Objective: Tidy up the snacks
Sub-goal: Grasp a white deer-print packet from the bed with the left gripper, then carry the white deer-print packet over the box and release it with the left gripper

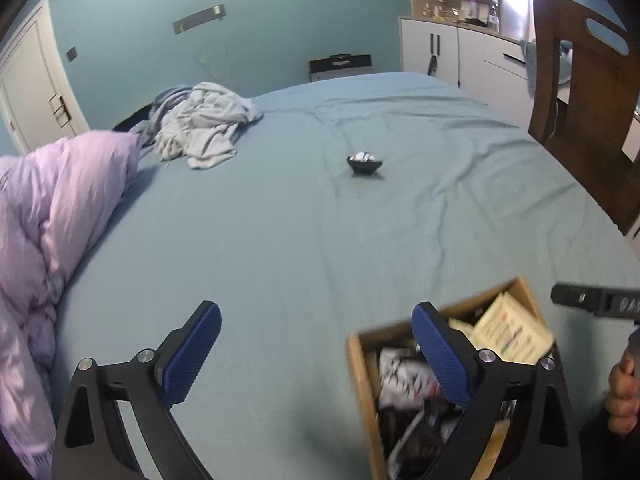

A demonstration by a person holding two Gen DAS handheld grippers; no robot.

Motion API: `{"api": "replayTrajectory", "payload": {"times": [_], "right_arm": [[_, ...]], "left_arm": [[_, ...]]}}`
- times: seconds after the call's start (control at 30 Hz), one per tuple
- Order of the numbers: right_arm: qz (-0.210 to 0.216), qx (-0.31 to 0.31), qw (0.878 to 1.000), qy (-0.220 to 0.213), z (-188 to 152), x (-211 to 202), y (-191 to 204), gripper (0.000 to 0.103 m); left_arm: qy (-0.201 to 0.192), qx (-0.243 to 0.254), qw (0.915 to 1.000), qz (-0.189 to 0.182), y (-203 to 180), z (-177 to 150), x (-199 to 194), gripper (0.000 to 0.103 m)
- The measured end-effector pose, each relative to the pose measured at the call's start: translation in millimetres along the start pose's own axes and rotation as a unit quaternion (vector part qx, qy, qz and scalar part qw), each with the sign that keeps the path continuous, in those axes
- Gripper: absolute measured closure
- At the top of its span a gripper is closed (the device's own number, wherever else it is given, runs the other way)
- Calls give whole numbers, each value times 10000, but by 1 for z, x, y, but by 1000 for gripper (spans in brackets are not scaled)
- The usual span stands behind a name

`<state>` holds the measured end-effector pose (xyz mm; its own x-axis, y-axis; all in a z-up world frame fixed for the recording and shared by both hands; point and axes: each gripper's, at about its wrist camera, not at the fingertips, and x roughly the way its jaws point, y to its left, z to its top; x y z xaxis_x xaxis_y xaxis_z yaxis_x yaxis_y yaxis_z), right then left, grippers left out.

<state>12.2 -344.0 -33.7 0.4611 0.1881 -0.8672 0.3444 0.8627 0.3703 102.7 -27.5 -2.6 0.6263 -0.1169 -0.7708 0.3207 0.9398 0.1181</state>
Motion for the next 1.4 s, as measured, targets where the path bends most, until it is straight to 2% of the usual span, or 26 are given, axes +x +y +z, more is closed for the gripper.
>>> {"api": "replayTrajectory", "payload": {"times": [0.07,0.13,0.23,0.4,0.53,0.73,0.93,0.97,1.03,1.07,1.13,1.27,1.4], "right_arm": [[-127,296,9995,67,4,5,-14,1],[-46,596,9982,96,8,7,-24,1],[102,750,9971,113,14,10,-30,1],[269,625,9975,175,17,19,-28,1],[380,599,9971,273,18,26,-31,1],[500,569,9953,608,23,49,-32,1],[526,499,9950,691,31,64,-35,1],[529,505,9950,687,32,65,-37,1],[550,524,9948,680,34,67,-39,1],[587,543,9945,678,34,68,-40,1],[647,568,9942,650,35,68,-42,1],[662,565,9950,484,34,61,-48,1],[646,523,9958,373,31,53,-52,1]], "left_arm": [[50,-12,10000,-64,-2,17,8,5],[131,-14,9997,-190,-5,39,20,0],[317,90,9991,-281,-14,65,44,0],[641,386,9971,-148,-35,108,103,0],[1108,568,9921,-138,-54,136,162,0],[1358,338,9901,-64,-65,169,223,0],[1465,138,9891,-71,-69,186,264,0],[1528,92,9882,-93,-68,188,270,3],[1627,48,9866,-146,-70,188,279,23],[1687,38,9855,-174,-70,187,282,29],[1838,14,9825,-316,-72,184,286,61],[1828,58,9801,-770,-74,180,275,74],[1730,188,9815,-799,-76,178,247,75]]}}
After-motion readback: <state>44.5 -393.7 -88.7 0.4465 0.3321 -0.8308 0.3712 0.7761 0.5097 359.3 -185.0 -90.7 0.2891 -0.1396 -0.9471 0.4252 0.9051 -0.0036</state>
